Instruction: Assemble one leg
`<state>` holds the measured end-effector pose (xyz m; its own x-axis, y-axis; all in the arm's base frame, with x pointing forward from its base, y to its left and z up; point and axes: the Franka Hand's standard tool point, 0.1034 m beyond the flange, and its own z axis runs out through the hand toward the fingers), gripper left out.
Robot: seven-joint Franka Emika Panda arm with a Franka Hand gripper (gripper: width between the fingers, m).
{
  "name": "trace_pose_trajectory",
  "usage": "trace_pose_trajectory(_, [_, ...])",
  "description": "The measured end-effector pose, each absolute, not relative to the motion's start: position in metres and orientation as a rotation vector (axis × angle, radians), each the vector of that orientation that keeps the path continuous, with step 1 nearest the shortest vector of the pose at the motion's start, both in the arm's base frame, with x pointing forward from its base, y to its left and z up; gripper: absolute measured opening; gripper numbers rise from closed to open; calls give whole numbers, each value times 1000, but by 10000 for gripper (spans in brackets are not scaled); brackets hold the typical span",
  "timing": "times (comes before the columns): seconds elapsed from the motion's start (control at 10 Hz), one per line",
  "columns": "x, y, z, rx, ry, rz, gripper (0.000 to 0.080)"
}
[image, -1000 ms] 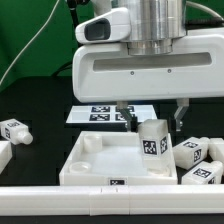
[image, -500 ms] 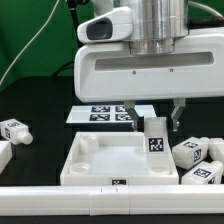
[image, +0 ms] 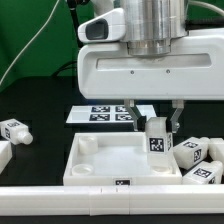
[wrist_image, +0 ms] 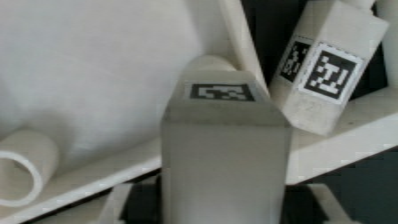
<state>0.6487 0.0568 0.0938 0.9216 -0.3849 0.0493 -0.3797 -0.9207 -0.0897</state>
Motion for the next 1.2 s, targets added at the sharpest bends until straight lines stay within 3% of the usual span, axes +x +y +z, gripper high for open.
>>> trace_pose_trajectory(1.2, [648,66,93,-2669,1410,-41,281])
